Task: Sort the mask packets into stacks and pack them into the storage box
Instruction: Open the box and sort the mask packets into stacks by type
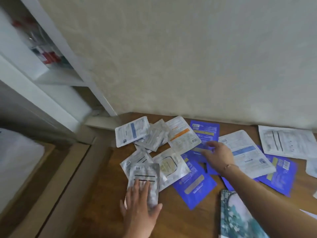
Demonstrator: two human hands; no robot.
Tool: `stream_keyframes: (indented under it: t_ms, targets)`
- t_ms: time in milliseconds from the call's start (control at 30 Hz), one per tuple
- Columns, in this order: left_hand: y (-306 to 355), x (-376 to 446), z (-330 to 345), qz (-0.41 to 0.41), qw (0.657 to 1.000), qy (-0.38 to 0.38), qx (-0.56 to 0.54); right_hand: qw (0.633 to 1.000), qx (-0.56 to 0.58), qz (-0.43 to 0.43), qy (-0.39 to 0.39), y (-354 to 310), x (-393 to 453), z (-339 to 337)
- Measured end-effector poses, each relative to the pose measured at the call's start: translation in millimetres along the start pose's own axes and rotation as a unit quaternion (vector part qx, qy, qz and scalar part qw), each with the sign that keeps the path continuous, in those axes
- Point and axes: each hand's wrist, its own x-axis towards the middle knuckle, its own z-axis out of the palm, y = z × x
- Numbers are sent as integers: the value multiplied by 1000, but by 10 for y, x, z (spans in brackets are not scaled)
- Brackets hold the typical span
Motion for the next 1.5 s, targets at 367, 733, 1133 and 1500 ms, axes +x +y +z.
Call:
stream_keyframes:
  t_ms: [367,733,1133,1500]
  targets:
    - [-283,30,342,15,999,36,1,977,-137,163,8,-303,699,394]
    - [851,1,-494,-4,782,-58,-620,987,69,-75,125,-325,-461,-7]
    - [1027,-254,-614,-155,447,-378,-796,937,-13,-305,172,356,-2027,13]
    - [377,-1042,115,35,868,-117,-481,876,-351,-309,-119,903,-2412,501]
